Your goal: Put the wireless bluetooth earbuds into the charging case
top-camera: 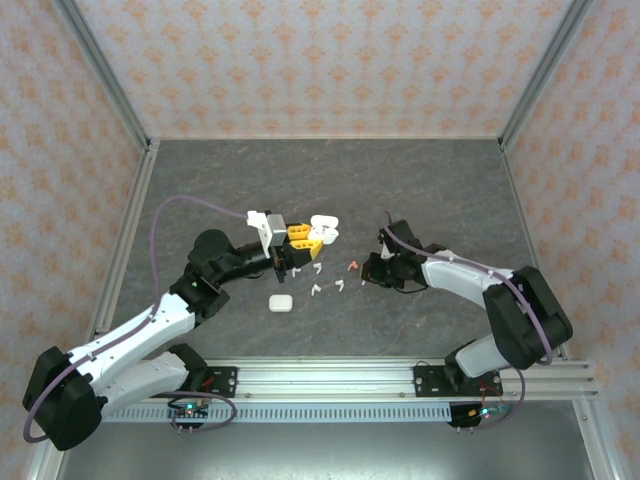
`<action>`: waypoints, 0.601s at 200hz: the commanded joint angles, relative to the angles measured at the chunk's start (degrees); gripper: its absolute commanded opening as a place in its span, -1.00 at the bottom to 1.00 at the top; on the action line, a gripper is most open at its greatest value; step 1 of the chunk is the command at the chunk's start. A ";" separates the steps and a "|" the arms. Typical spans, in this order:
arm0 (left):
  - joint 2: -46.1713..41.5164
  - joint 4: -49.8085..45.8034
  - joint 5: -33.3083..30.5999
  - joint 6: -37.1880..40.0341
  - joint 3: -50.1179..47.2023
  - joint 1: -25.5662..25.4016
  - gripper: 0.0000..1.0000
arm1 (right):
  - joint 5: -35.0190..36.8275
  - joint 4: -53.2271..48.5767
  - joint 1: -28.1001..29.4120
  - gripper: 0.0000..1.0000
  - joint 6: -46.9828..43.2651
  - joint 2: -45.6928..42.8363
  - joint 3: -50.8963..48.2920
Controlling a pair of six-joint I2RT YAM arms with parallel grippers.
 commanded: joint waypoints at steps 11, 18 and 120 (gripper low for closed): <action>-0.27 0.04 -0.38 1.10 0.87 -0.07 -1.00 | -2.09 3.23 -0.96 -0.66 0.05 2.98 -1.34; -0.22 -0.01 -0.38 1.08 0.94 -0.06 -1.00 | -1.93 3.12 -1.10 -0.65 -0.08 3.43 -1.39; 0.86 -0.15 -0.10 0.87 1.53 -0.06 -1.00 | 5.33 -6.57 -3.49 -0.45 -5.08 1.78 -1.19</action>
